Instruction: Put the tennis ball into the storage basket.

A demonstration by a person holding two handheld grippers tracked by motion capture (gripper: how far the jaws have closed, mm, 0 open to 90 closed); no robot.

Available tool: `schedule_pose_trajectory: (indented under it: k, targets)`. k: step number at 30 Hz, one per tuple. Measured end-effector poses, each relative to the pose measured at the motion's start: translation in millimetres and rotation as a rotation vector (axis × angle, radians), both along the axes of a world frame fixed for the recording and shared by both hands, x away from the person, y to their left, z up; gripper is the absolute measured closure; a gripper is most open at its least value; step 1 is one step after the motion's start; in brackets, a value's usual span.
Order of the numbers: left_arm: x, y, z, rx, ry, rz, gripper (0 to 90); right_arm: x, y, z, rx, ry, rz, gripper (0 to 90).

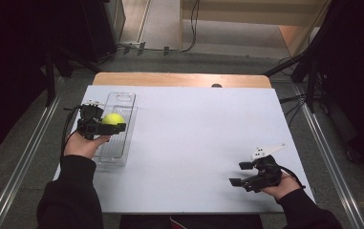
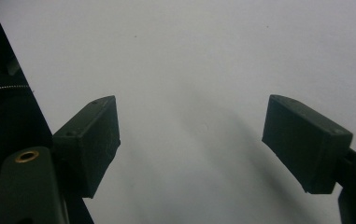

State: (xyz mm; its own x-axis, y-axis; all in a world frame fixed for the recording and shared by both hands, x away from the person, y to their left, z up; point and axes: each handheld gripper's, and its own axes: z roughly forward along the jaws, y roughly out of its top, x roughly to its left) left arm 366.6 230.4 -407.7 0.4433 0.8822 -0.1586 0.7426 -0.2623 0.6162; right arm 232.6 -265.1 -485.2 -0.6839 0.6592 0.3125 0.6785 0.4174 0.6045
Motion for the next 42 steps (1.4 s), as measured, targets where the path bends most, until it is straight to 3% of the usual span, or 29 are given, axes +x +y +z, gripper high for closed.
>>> schedule_pose_trajectory:
  k: [17, 21, 23, 28, 35, 42]
  targets:
    - [3.6, 2.3, -11.9, 0.007, 0.021, 0.020, 26.0, 0.0, 0.2, -0.1, -0.001, 0.001, 0.001, 17.0]
    - [3.8, 2.4, -10.3, -0.001, 0.020, 0.024, 23.9, 0.0, 0.1, -0.1, -0.001, 0.001, 0.001, 17.0]
    - [4.1, 2.4, -6.1, -0.014, 0.006, 0.041, 15.0, -0.1, 0.2, -0.1, 0.000, 0.002, 0.001, 17.0]
    - [1.2, 2.5, 3.6, -0.033, -0.023, 0.036, 13.9, -0.1, 0.2, -0.2, -0.001, 0.002, 0.002, 17.0]
    - [0.5, 3.3, 6.1, -0.045, -0.007, 0.031, 13.9, -0.1, 0.2, -0.1, 0.001, 0.002, 0.002, 17.0]
    - [-2.1, -1.4, 10.5, -0.064, 0.005, -0.014, 14.2, 0.4, 0.5, -0.2, 0.002, 0.007, 0.004, 17.1]
